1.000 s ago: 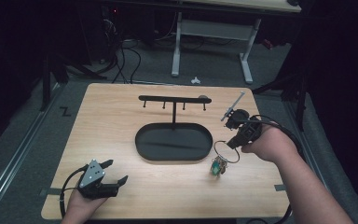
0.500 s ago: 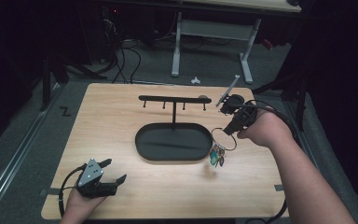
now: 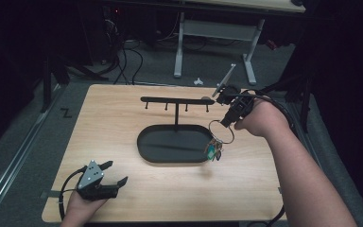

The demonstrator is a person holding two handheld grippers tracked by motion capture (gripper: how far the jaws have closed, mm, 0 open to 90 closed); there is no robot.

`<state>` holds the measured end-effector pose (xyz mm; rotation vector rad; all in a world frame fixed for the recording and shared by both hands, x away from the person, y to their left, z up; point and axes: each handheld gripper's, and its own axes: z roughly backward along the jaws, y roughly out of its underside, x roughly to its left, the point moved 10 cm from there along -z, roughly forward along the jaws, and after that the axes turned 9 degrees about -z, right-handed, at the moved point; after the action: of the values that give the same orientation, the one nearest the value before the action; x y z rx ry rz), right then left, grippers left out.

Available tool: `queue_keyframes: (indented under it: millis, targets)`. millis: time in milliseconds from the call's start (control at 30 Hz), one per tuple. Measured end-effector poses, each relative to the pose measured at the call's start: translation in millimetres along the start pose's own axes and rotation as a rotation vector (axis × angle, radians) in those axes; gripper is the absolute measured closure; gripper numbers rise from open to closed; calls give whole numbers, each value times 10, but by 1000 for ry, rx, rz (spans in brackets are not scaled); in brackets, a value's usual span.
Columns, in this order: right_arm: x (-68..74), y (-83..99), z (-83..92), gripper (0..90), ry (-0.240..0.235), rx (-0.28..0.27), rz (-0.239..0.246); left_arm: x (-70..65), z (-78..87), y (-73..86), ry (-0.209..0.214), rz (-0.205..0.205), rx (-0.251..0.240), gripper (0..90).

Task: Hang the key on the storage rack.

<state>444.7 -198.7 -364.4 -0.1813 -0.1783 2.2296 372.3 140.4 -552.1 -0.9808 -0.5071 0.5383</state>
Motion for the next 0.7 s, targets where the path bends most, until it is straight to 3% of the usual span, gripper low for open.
queue_keyframes:
  millis: [133,700]
  targets:
    - [-20,-48,-12,875,3,-9,-6,-29,7,-8,10,-16,-4,198]
    - [-94,-294,-71,875,-3,-20,-19,-16,3,2,9,-12,-2,200]
